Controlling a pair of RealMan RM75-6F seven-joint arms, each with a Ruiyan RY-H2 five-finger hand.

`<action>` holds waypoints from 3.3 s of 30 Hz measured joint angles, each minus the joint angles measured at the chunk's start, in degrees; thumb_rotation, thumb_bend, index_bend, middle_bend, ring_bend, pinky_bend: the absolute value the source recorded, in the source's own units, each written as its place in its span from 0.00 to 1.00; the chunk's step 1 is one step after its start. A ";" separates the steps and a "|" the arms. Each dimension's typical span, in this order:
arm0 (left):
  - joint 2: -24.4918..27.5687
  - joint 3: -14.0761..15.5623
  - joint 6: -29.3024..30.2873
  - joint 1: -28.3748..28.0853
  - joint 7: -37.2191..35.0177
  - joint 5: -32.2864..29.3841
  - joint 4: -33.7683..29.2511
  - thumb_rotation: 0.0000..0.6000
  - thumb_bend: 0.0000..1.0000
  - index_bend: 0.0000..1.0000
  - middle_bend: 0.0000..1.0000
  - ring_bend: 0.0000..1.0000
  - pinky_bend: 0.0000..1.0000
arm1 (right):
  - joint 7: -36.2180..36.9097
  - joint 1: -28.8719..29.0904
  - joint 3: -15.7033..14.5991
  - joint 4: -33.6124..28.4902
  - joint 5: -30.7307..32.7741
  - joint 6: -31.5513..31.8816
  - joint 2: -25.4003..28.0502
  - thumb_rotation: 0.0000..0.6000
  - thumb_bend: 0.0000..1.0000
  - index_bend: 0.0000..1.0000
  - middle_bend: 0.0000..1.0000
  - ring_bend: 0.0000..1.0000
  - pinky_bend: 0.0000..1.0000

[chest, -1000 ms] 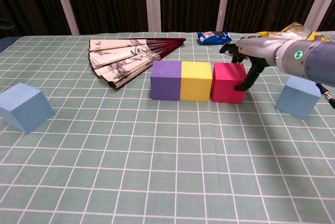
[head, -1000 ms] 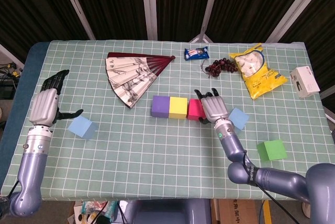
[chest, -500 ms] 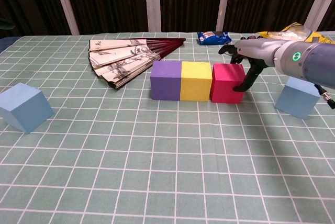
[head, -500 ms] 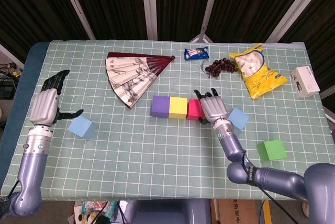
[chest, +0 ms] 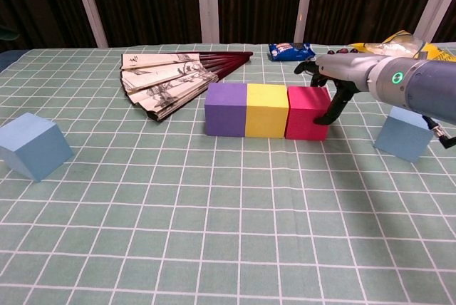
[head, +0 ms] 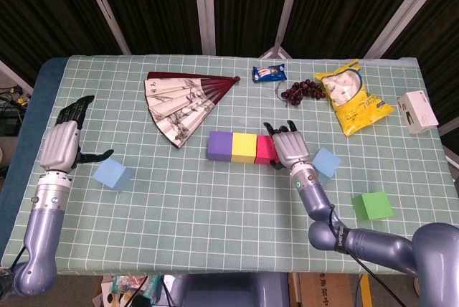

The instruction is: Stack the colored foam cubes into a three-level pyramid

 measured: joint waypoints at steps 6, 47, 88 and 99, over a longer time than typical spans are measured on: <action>0.07 -0.05 -0.01 0.02 -0.10 -0.06 -0.05 1.00 0.07 0.00 0.04 0.06 0.05 | -0.08 -0.01 -0.04 0.16 0.10 0.08 -0.21 1.00 0.33 0.00 0.36 0.20 0.00; 0.32 -0.02 -0.58 -0.12 -0.31 -0.92 -0.24 1.00 0.07 0.00 0.04 0.06 0.05 | -0.02 -0.78 0.26 -1.22 0.14 1.47 -0.56 1.00 0.31 0.00 0.05 0.03 0.00; 1.46 -0.06 -0.94 0.16 -1.87 -0.37 -1.97 1.00 0.07 0.00 0.04 0.06 0.05 | -2.66 -2.59 0.16 -7.49 2.69 6.23 1.32 1.00 0.31 0.00 0.22 0.08 0.00; 1.40 -0.06 -0.90 0.11 -1.96 -0.50 -1.82 1.00 0.07 0.00 0.04 0.06 0.05 | -2.19 -2.61 0.78 -6.28 1.99 6.86 0.38 1.00 0.31 0.00 0.22 0.08 0.00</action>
